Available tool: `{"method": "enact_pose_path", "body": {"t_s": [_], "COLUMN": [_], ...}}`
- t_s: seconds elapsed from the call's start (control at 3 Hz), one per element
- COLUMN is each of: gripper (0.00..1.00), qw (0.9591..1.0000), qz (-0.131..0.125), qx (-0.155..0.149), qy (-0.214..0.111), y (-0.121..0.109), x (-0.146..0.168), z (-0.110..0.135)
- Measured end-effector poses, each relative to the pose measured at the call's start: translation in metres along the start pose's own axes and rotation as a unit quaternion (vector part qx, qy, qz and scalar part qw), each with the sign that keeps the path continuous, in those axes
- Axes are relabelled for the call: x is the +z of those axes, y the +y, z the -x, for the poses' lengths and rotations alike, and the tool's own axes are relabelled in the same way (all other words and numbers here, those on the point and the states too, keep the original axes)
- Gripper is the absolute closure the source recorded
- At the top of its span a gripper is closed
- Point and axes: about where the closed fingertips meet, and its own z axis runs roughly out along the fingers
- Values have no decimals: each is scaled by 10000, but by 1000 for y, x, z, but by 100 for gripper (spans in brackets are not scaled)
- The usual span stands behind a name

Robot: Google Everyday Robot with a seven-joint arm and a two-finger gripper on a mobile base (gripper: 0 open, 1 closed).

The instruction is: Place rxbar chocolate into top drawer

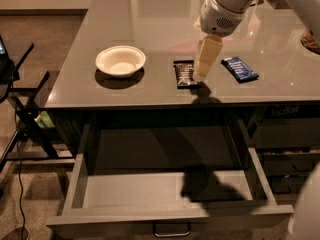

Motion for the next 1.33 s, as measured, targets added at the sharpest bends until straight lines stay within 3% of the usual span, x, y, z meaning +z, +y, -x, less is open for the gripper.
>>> {"method": "enact_pose_path", "body": {"t_s": [0.67,1.33], "gripper": [0,0], "qw": [9999,9995], "qz": [143,245], "qx": [20,195], "qy": [-95,-68], "y": [-24,-32], "x": [29,51], "z": [10,-6]}}
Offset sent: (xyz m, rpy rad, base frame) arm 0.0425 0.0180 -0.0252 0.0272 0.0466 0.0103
